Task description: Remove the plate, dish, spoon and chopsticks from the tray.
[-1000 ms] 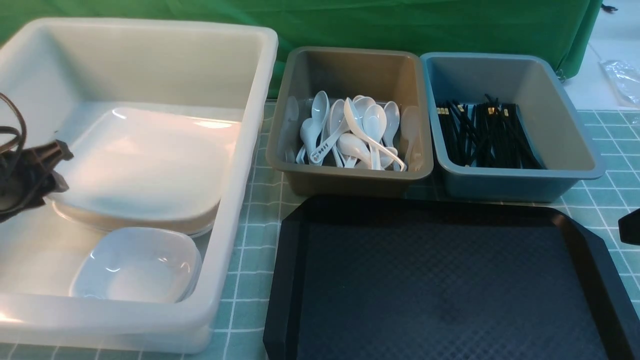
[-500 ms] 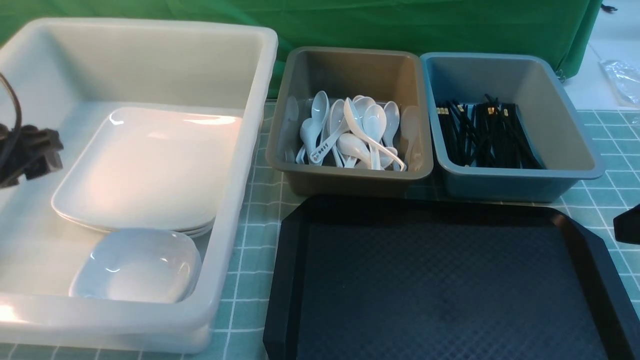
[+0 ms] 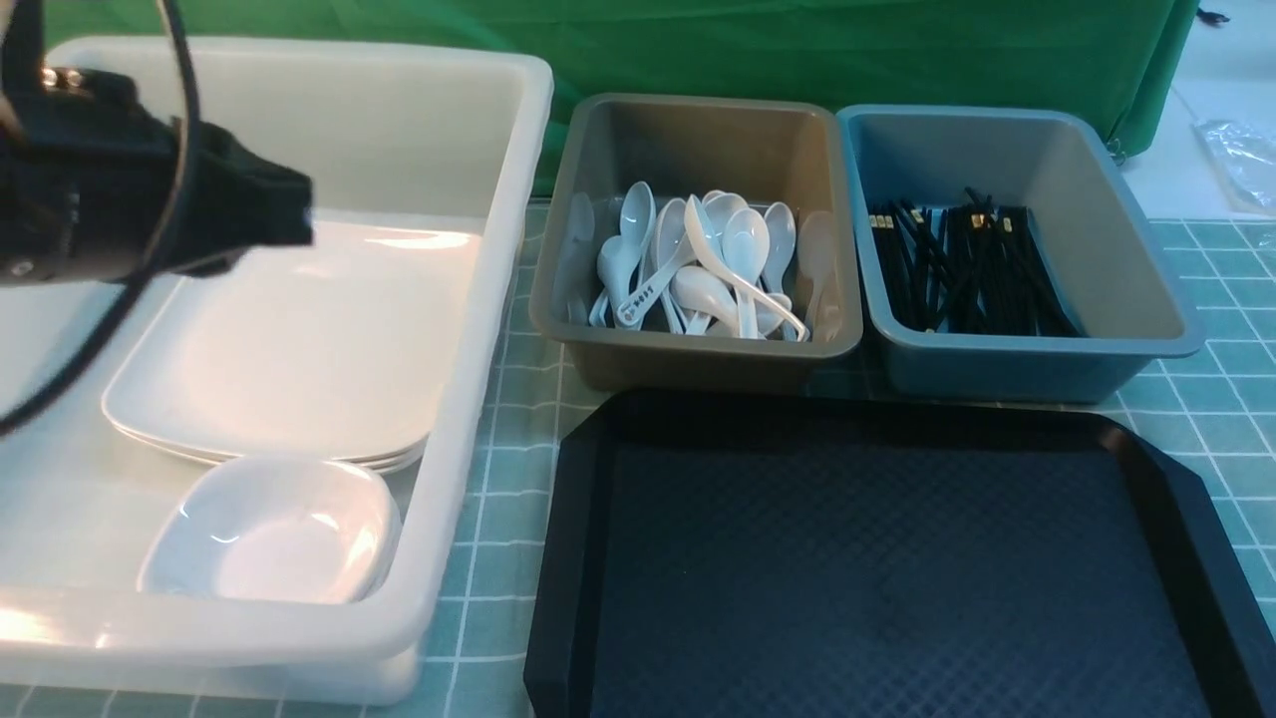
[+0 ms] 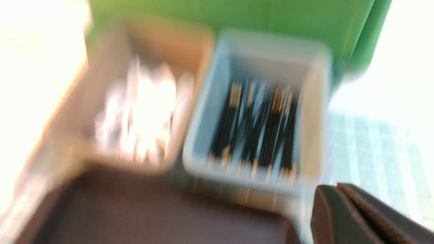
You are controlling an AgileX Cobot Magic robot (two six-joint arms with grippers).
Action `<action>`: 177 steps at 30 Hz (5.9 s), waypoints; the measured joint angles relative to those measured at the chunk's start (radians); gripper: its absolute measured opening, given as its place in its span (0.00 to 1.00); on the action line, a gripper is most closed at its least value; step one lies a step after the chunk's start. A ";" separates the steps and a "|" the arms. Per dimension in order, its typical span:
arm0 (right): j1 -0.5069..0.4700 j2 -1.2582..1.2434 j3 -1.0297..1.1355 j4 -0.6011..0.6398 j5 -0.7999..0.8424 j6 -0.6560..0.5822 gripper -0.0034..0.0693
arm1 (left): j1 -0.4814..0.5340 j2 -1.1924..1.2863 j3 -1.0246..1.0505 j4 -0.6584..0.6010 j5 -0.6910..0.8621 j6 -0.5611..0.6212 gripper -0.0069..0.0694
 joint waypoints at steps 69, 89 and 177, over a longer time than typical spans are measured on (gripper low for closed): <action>0.000 -0.650 0.581 0.002 -0.643 -0.001 0.22 | 0.284 -1.054 1.026 0.215 -0.412 -0.256 0.11; 0.000 -0.650 0.581 0.002 -0.643 -0.001 0.26 | 0.284 -1.060 1.026 0.226 -0.403 -0.256 0.11; 0.018 -0.696 1.122 -0.007 -0.410 -0.185 0.38 | 0.284 -1.062 1.026 0.260 -0.400 -0.257 0.11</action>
